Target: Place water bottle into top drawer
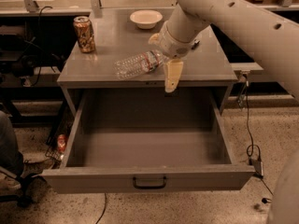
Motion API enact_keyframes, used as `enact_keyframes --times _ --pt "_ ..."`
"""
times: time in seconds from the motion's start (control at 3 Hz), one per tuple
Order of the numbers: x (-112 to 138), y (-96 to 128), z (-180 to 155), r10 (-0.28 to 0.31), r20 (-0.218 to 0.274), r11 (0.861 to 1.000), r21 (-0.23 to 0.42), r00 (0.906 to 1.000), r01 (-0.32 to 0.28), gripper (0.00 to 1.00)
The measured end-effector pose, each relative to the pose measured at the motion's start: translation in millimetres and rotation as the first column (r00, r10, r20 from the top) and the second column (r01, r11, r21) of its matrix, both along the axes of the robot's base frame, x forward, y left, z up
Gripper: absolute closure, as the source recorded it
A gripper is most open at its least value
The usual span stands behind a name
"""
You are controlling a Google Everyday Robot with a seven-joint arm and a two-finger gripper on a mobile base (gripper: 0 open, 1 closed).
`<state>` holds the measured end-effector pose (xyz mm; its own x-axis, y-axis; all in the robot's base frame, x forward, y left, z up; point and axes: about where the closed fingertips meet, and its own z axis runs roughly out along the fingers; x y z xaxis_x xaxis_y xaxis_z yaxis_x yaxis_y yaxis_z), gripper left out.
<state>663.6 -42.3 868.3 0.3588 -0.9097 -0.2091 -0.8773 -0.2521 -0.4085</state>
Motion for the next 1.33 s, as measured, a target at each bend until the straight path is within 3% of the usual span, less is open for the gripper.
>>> enact_keyframes --times 0.67,1.33 --pt "18 41 1 0.08 -0.002 0.996 0.027 0.9968 -0.08 0.0" --pt "27 69 -29 0.094 -0.099 0.994 -0.045 0.9906 -0.099 0.0"
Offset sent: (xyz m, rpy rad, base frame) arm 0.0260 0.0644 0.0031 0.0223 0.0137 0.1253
